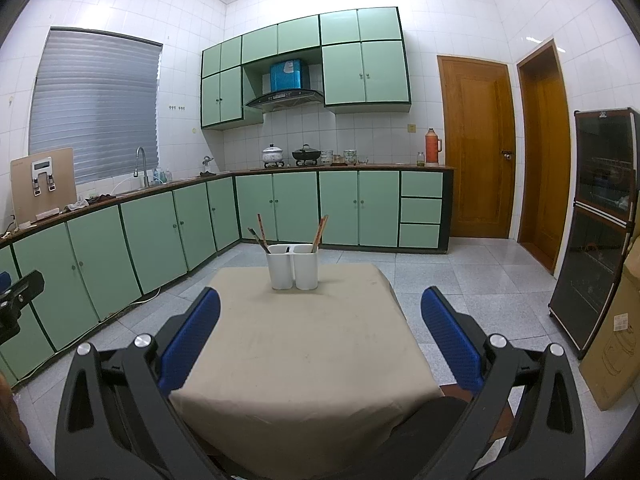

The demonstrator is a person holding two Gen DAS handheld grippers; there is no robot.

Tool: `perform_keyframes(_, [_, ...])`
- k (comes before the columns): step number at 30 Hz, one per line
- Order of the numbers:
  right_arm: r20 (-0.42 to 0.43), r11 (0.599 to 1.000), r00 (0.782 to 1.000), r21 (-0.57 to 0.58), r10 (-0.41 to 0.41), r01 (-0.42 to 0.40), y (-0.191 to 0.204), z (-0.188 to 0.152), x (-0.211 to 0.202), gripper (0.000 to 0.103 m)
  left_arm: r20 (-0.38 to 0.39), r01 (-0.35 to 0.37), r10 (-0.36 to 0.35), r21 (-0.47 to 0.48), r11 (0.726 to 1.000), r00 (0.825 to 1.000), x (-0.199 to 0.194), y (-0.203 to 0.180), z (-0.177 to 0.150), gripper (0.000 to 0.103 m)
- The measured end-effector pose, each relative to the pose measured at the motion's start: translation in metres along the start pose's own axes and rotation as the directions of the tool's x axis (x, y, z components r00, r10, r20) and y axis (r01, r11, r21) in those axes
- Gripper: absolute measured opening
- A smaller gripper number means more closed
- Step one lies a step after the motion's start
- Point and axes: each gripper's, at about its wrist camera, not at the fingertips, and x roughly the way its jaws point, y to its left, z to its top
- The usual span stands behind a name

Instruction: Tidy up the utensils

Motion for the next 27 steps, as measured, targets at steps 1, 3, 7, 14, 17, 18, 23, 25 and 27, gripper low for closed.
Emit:
perform_keyframes(1, [0.000, 1.000, 1.000, 0.001, 0.001, -0.001, -0.0004, 0.0001, -0.0001, 0.097, -0.001, 0.000, 0.000, -0.001, 1.000, 1.000, 0.0000, -0.0001, 0.0000, 0.097])
perform_keyframes(3, [-0.001, 1.000, 1.000, 0.001, 0.001, -0.001, 0.0000, -0.0002, 0.0002, 0.097, 0.000, -0.001, 0.001, -0.001, 1.000, 1.000, -0.0004, -0.0003, -0.0002, 0.097])
perform_keyframes(7, [-0.002, 1.000, 1.000, 0.001, 0.001, -0.001, 0.0002, -0.0005, 0.0002, 0.097, 0.000, 0.000, 0.000, 0.001, 1.000, 1.000, 0.0000, -0.0001, 0.0003, 0.097])
perform_keyframes(14, [-0.003, 1.000, 1.000, 0.004, 0.000, 0.000, -0.0006, -0.0008, 0.0001, 0.097, -0.001, 0.000, 0.000, 0.000, 1.000, 1.000, -0.0003, -0.0003, 0.0002, 0.097])
perform_keyframes(17, [-0.002, 1.000, 1.000, 0.005, 0.001, -0.001, -0.0004, -0.0010, 0.0002, 0.097, 0.000, 0.000, 0.000, 0.000, 1.000, 1.000, -0.0005, -0.0004, 0.0004, 0.097])
perform_keyframes(18, [-0.002, 1.000, 1.000, 0.005, 0.000, 0.000, -0.0001, -0.0018, -0.0002, 0.097, 0.001, -0.001, 0.001, 0.000, 1.000, 1.000, -0.0006, -0.0003, 0.0002, 0.097])
perform_keyframes(23, [-0.003, 1.000, 1.000, 0.005, 0.000, 0.000, -0.0003, -0.0019, -0.0003, 0.097, 0.000, 0.000, 0.000, -0.001, 1.000, 1.000, -0.0005, -0.0003, 0.0005, 0.097])
perform_keyframes(25, [-0.002, 1.000, 1.000, 0.006, 0.000, 0.000, 0.0002, -0.0022, -0.0003, 0.097, 0.000, 0.000, 0.000, -0.001, 1.000, 1.000, -0.0002, -0.0002, 0.0007, 0.097])
perform_keyframes(27, [-0.002, 1.000, 1.000, 0.005, 0.000, 0.000, 0.0000, -0.0020, -0.0004, 0.097, -0.002, 0.000, 0.000, -0.002, 1.000, 1.000, -0.0006, -0.0004, 0.0002, 0.097])
